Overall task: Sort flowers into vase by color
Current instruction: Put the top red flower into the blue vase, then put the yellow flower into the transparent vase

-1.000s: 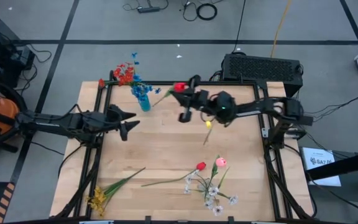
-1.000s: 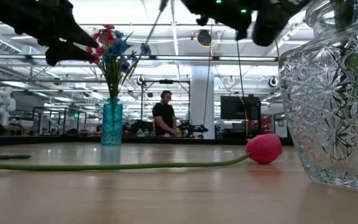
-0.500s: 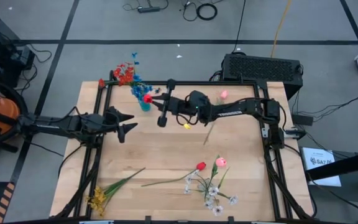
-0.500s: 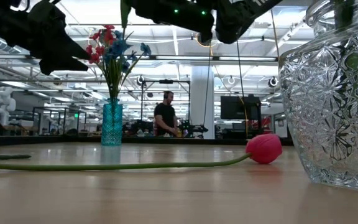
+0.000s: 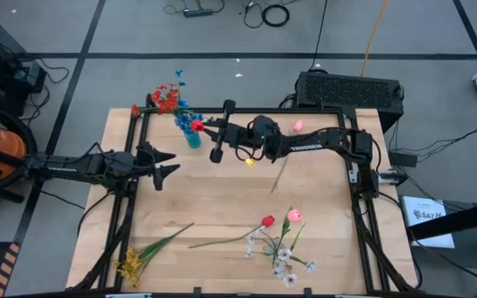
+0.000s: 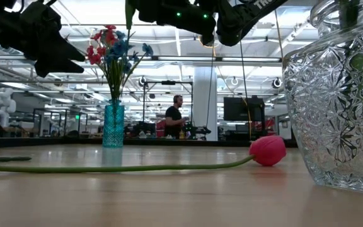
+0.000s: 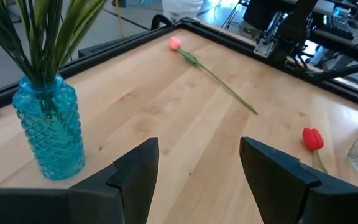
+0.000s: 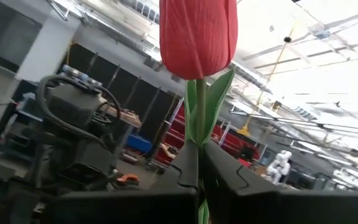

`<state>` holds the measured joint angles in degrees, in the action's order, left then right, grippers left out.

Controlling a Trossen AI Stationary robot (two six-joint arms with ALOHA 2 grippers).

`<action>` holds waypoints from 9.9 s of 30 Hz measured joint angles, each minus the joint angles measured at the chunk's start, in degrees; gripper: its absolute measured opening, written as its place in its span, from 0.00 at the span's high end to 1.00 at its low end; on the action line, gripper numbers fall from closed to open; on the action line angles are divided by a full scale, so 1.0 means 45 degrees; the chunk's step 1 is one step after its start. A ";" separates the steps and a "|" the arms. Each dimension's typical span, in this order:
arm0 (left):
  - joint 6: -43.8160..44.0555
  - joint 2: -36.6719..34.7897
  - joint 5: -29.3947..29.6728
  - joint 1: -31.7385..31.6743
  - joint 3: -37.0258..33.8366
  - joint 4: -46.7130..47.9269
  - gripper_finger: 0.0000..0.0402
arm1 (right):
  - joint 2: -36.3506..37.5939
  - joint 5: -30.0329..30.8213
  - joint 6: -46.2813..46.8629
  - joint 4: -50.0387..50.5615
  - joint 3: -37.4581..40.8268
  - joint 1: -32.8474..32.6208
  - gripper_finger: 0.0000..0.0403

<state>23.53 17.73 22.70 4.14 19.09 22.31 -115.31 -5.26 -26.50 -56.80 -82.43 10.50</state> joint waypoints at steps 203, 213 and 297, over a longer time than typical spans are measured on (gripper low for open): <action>1.0182 1.7928 -0.8281 0.7091 0.8762 0.6982 0.76 | 1.1579 0.2815 1.4250 2.4176 0.7611 0.2293 0.66; 1.1656 1.8073 -0.7706 0.8015 0.8426 0.7140 0.58 | 1.1577 0.2811 1.4400 2.3972 0.7611 0.2295 0.66; 0.5702 1.7910 -1.3732 -0.5168 1.6825 0.2812 0.97 | 0.8141 0.6073 -1.5293 1.4829 0.3458 -0.1899 0.66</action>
<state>49.19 98.32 -39.09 -19.11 94.80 34.97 -78.67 22.07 -95.32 9.93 -66.87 1.96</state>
